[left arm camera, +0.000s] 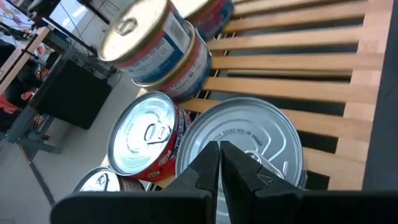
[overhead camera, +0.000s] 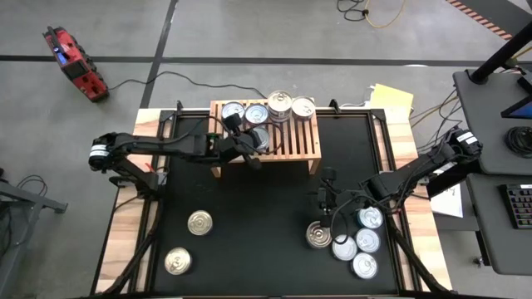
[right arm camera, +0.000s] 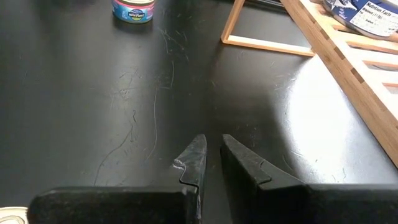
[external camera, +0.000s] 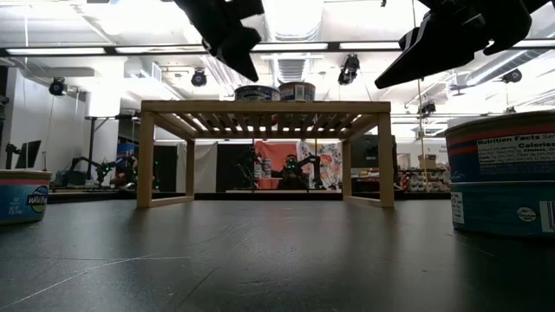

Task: Stack canned seafood by type on shelf
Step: Put the white and green tuna can on the shelf aligned with the other blue and pink tuna cans

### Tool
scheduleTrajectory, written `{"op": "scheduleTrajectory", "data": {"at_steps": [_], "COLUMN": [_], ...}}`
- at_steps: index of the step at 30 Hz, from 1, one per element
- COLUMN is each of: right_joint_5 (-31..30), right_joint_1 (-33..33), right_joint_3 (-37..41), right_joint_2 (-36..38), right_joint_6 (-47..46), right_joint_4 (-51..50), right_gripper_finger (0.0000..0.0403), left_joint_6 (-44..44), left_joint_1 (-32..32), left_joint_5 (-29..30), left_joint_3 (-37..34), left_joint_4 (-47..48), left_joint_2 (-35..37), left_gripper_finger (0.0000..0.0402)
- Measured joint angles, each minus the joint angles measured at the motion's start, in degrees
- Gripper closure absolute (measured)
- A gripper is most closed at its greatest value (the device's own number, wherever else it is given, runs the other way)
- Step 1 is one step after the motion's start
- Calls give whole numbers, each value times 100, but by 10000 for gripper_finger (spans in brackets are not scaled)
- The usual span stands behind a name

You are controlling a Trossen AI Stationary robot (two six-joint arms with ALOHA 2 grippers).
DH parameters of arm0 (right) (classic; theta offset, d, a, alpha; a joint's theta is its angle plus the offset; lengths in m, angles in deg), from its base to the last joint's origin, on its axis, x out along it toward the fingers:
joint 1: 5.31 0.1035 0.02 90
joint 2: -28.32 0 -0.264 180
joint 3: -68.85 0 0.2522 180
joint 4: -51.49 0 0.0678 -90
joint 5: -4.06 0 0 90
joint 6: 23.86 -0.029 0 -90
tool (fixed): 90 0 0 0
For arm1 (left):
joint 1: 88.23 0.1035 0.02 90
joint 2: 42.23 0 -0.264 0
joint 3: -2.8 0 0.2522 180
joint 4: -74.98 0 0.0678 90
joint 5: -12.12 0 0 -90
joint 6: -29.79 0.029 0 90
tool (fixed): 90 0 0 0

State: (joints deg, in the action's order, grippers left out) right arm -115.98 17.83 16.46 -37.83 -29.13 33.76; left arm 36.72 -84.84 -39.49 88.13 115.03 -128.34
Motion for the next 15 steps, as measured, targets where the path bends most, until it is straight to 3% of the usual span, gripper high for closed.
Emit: {"op": "scheduleTrajectory", "data": {"at_steps": [6, 15], "right_joint_5": [0, 5], "right_joint_1": [-1, -1], "right_joint_3": [0, -28], "right_joint_2": [0, 0], "right_joint_6": [-165, -701], "right_joint_4": [2, 0], "right_gripper_finger": [364, 364], "left_joint_6": [-296, -360], "left_joint_1": [-455, -1744], "left_joint_5": [5, -2], "left_joint_3": [0, -118], "left_joint_4": [-23, -469], "left_joint_2": [202, 224], "left_gripper_finger": [401, 401]}}
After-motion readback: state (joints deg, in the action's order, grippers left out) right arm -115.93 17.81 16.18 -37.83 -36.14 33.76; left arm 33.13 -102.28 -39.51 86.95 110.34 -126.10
